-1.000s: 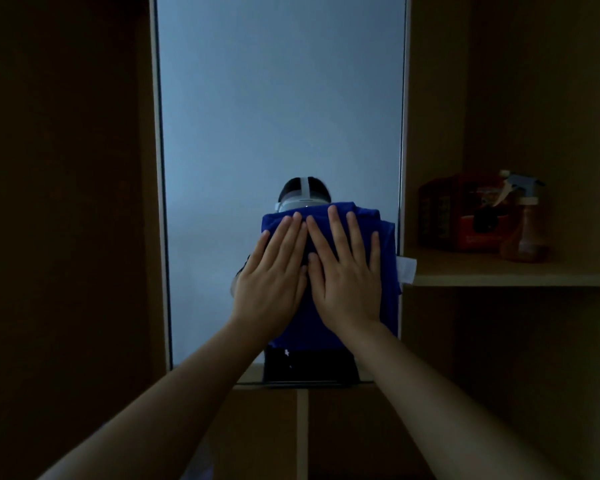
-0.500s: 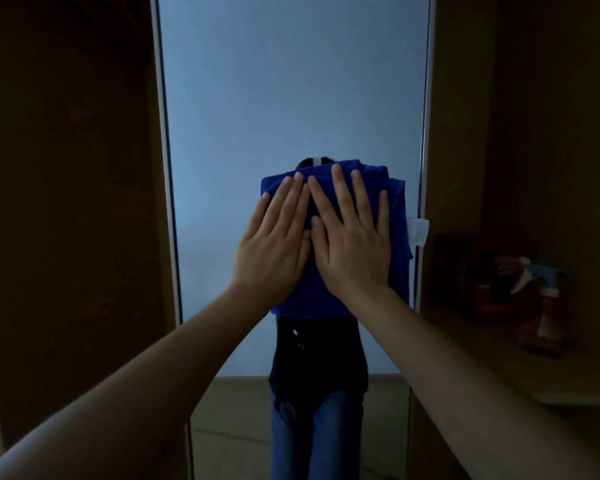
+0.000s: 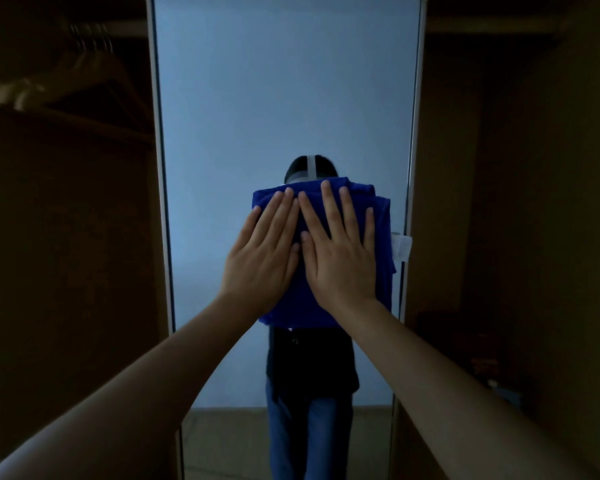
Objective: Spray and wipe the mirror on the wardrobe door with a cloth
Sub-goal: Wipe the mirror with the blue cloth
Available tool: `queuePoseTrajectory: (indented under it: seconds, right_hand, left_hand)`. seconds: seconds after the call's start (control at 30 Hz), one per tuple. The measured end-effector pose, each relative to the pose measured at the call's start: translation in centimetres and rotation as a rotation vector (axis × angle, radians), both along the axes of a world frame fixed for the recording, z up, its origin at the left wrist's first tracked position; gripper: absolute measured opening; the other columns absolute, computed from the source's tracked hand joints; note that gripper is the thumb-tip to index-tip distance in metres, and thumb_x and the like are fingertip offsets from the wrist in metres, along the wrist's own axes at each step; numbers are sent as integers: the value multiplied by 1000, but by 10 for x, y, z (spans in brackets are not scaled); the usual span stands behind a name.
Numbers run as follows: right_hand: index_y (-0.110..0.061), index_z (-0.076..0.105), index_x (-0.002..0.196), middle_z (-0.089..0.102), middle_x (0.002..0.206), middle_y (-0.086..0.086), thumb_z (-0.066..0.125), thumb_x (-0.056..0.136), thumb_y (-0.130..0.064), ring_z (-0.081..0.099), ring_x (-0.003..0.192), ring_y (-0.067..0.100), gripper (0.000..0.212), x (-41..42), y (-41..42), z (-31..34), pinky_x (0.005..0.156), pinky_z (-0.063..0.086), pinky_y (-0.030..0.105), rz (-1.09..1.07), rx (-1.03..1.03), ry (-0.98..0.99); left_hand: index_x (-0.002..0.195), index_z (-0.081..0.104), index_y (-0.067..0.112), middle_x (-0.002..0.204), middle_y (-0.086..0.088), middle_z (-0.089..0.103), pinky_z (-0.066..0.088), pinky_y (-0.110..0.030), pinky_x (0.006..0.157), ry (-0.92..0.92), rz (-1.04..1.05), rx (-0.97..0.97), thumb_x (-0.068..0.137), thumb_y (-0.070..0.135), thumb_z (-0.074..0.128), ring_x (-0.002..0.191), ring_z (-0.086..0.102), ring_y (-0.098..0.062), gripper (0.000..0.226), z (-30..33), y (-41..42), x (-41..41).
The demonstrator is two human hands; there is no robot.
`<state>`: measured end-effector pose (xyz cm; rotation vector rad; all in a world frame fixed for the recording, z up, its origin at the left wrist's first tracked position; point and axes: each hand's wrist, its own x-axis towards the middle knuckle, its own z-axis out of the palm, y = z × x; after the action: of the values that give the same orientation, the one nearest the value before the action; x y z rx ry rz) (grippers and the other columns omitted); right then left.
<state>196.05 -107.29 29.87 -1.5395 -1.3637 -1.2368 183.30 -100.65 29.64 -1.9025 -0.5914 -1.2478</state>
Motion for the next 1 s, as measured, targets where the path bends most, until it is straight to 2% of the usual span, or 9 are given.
queuePoseTrajectory:
  seconds: [0.33, 0.43, 0.57, 0.67, 0.77, 0.9, 1.0]
  right_hand:
    - [-29, 22, 153, 15, 162, 3, 24, 102, -36, 6, 150, 23, 51, -14, 9, 119, 119, 2, 51, 48, 11, -13]
    - [-28, 23, 153, 16, 162, 5, 26, 101, -34, 6, 150, 25, 53, -21, 10, 129, 119, 1, 54, 38, 21, -5]
    - [-25, 19, 154, 12, 162, 11, 41, 98, -29, 2, 150, 31, 60, -35, 14, 130, 117, -1, 59, -24, 17, 36]
    - [-22, 22, 153, 16, 160, 15, 32, 101, -38, 5, 149, 34, 55, -43, 19, 131, 116, 2, 62, -55, 52, 56]
    - [-23, 20, 154, 15, 160, 15, 21, 100, -54, 4, 149, 35, 62, -44, 22, 130, 116, -1, 61, -70, 41, 56]
    - [-28, 16, 155, 11, 161, 17, 19, 98, -61, 1, 149, 37, 66, -48, 26, 129, 115, 0, 63, -129, 48, 54]
    - [-30, 17, 155, 12, 160, 18, 19, 98, -60, 3, 148, 38, 64, -53, 30, 129, 115, 1, 63, -184, 77, 68]
  left_hand:
    - [152, 21, -1, 159, -16, 20, 17, -42, 121, -14, 66, 37, 104, 26, 23, 149, 16, -26, 55, 115, 7, -13]
    - [152, 18, 0, 159, -16, 20, 17, -42, 121, 0, 78, 46, 104, 27, 23, 149, 16, -25, 55, 126, 9, -17]
    - [152, 16, 2, 160, -15, 18, 14, -40, 122, 15, 29, 2, 104, 27, 25, 149, 12, -23, 55, 129, 10, -20]
    - [151, 20, 2, 159, -14, 21, 16, -41, 121, 17, 15, -8, 103, 26, 30, 149, 15, -24, 55, 126, 12, -28]
    - [151, 21, 3, 159, -13, 20, 13, -39, 122, -31, 2, -64, 103, 27, 25, 149, 14, -22, 54, 121, 16, -46]
    - [155, 16, 10, 161, -6, 8, -4, -32, 122, -154, 16, -177, 104, 32, 27, 150, -1, -16, 57, 115, 26, -77]
    - [154, 18, 10, 163, -7, 9, 2, -35, 122, -333, -80, -275, 104, 31, 32, 150, -5, -13, 57, 119, 31, -98]
